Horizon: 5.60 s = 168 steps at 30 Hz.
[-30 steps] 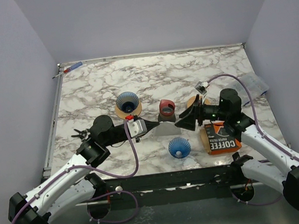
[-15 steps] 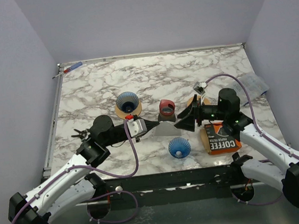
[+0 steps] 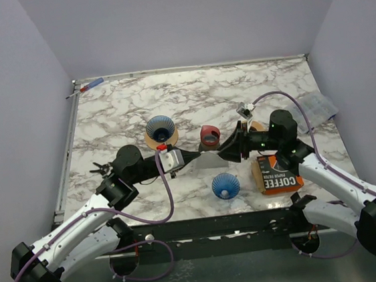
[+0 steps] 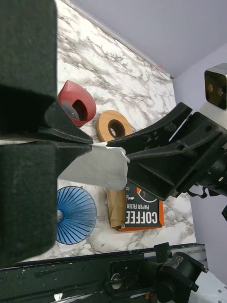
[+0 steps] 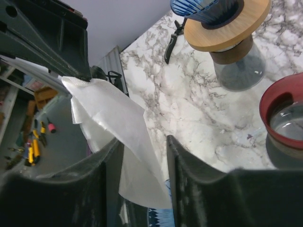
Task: Place the coffee filter in the dripper
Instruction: Pick up the coffee filter from the coffee filter holder, then place the coffee filter in the coffee dripper.
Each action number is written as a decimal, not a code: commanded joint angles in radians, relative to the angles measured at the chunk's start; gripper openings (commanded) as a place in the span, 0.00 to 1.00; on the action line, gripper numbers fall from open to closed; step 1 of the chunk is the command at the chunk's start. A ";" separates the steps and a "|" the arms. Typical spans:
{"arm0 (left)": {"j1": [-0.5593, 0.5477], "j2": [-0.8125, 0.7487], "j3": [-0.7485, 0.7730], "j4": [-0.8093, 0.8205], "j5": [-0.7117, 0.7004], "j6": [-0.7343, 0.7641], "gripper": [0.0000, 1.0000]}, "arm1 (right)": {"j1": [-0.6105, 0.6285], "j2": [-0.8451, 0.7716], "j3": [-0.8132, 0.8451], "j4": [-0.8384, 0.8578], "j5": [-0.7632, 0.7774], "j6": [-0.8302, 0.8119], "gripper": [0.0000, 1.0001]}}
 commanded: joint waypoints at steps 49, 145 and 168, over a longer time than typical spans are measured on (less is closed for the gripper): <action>0.509 0.437 0.614 -0.518 -0.559 -0.838 0.99 | 0.025 0.304 0.650 -0.333 0.284 0.067 0.00; 0.409 0.294 0.611 -0.950 -0.819 -0.903 0.99 | 0.392 0.826 1.187 -0.744 0.826 0.045 0.75; 0.409 0.324 0.568 -0.909 -0.730 -0.882 0.99 | 0.392 0.832 1.191 -0.760 0.867 0.038 0.78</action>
